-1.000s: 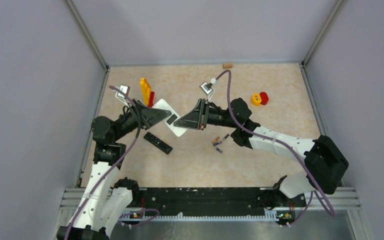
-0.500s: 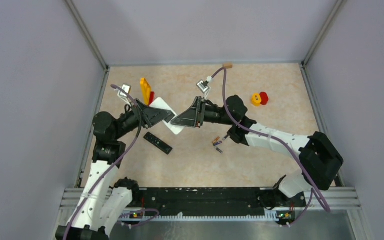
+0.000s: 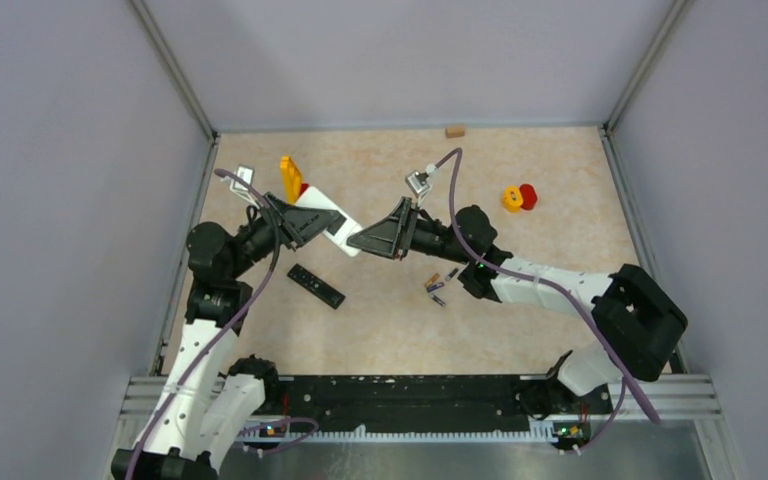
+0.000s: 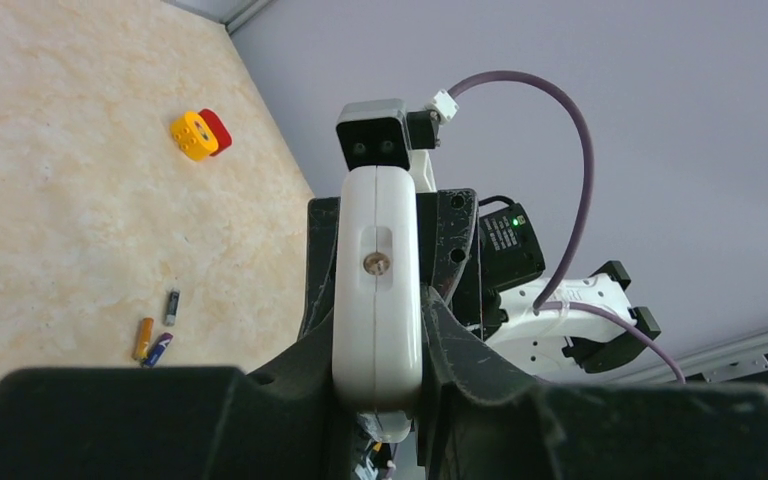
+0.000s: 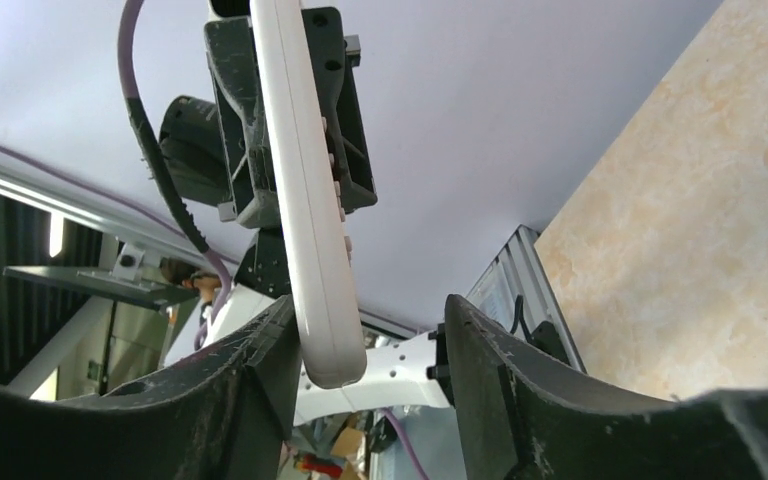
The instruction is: Load the batteries into the remote control
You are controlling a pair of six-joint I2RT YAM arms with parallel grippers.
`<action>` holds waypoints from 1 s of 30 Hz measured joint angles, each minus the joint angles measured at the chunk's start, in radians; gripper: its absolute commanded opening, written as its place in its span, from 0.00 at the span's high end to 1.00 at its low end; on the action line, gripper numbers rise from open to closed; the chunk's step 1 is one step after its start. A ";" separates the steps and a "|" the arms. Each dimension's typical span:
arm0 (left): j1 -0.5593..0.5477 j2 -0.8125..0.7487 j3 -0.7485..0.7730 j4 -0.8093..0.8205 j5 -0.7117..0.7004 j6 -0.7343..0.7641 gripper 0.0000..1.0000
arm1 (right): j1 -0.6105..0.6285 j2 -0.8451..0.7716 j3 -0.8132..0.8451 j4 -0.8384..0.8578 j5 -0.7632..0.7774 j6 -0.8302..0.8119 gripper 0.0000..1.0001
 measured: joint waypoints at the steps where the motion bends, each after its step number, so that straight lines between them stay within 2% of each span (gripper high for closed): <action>1: 0.000 -0.001 0.000 0.001 -0.005 0.000 1.00 | 0.000 0.000 0.000 0.003 0.008 0.002 0.47; 2: 0.000 -0.001 0.000 0.002 -0.010 0.002 1.00 | 0.000 0.000 0.000 0.003 0.016 0.003 0.46; 5: 0.000 0.000 0.000 0.003 -0.018 0.002 1.00 | 0.000 0.000 0.000 0.005 0.034 0.009 0.35; 10: 0.000 -0.001 0.000 0.004 -0.018 -0.001 1.00 | 0.000 0.000 0.000 0.026 0.063 0.027 0.34; 15: 0.000 -0.001 0.000 0.010 -0.023 -0.014 1.00 | 0.000 0.006 0.000 0.047 0.071 0.047 0.62; 18: 0.000 0.000 0.000 0.003 -0.031 -0.015 1.00 | 0.000 0.010 0.000 0.062 0.071 0.058 0.72; 30: -0.001 0.098 0.114 -0.186 -0.008 -0.019 1.00 | -0.019 0.010 -0.007 0.084 0.022 -0.047 0.75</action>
